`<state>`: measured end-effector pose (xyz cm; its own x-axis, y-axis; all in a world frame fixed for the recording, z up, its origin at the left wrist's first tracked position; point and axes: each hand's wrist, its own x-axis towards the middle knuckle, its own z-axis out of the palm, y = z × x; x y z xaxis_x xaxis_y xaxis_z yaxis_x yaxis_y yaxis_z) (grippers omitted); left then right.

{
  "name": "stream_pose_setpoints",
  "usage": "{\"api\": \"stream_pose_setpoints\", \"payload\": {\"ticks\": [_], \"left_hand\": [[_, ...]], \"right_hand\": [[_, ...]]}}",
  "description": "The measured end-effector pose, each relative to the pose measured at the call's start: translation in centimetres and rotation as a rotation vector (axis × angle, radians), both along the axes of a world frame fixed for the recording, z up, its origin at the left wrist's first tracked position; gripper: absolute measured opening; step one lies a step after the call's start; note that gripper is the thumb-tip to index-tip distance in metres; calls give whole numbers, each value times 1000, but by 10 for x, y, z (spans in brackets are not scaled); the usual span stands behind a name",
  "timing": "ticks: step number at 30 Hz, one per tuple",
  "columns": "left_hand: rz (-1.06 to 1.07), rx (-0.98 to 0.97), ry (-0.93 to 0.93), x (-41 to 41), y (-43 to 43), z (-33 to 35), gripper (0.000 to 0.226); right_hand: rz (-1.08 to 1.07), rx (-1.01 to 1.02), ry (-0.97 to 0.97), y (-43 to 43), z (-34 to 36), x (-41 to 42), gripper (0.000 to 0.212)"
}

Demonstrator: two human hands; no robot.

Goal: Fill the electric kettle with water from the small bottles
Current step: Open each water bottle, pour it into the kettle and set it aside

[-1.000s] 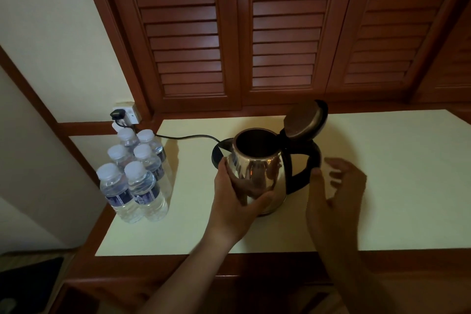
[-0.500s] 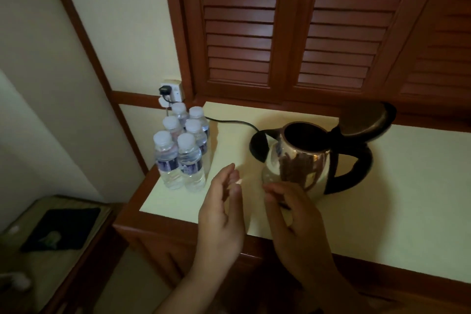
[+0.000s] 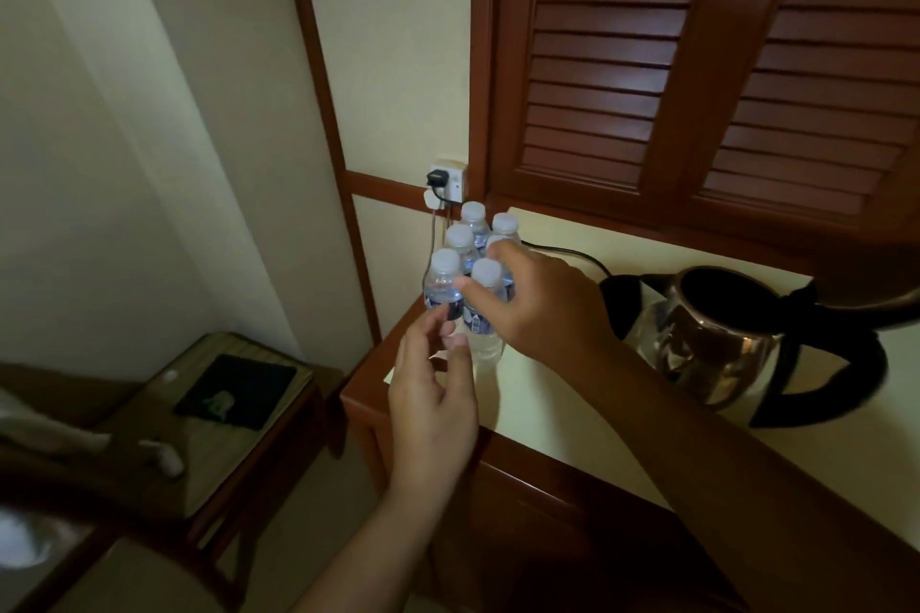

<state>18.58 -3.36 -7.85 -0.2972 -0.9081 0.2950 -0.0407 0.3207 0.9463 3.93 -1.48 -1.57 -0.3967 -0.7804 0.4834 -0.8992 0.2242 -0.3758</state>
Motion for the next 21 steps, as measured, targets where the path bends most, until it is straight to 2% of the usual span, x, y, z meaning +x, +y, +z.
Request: {"api": "stream_pose_setpoints", "payload": {"ticks": [3,5,9,12,15,17,21], "left_hand": [[-9,10,-9,0,1,-3,32],[-24,14,-25,-1,4,-3,34],[-97,-127,-65,-5,11,0,61],[-226,-139,-53,-18,24,13,75],[-317,-86,54,-37,36,23,67],[-361,-33,92,-46,44,29,60],[-532,-7,160,-59,58,43,51]], "right_hand": [[8,-29,65,-1,2,-3,36],[0,-27,30,2,3,-3,35],[-30,5,-70,22,11,-2,32],[-76,-56,-30,45,29,2,31],[-53,-189,19,71,50,5,27],[-61,-152,41,89,63,1,32],[-151,-82,252,119,79,-21,60]]}}
